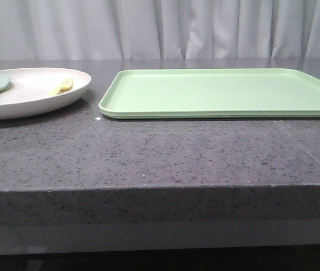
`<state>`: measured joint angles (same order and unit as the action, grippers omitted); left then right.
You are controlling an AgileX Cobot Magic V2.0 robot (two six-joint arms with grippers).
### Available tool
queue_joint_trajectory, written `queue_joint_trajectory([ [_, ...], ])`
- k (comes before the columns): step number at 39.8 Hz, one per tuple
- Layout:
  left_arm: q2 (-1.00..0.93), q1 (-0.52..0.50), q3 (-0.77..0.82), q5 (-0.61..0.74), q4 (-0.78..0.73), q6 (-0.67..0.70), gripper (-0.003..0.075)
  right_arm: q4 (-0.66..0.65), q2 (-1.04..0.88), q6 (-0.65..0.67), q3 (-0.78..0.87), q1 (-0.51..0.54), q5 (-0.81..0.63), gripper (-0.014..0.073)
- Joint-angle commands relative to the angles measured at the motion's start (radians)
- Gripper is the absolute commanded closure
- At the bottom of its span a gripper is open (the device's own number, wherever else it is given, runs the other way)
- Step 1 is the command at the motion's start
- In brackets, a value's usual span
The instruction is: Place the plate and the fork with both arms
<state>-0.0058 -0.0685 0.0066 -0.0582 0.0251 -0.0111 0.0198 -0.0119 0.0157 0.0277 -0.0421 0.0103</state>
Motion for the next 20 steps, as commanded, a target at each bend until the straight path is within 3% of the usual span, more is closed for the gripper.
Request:
queue_joint_trajectory([
  [1,-0.02,0.006,0.002,0.075,0.009,0.011,0.0738,-0.005,-0.017,-0.006,-0.004,0.0,-0.081,0.0661],
  [20,-0.02,0.006,0.002,0.075,0.009,0.011,0.0738,-0.005,-0.017,-0.006,-0.004,0.0,-0.097,0.0661],
])
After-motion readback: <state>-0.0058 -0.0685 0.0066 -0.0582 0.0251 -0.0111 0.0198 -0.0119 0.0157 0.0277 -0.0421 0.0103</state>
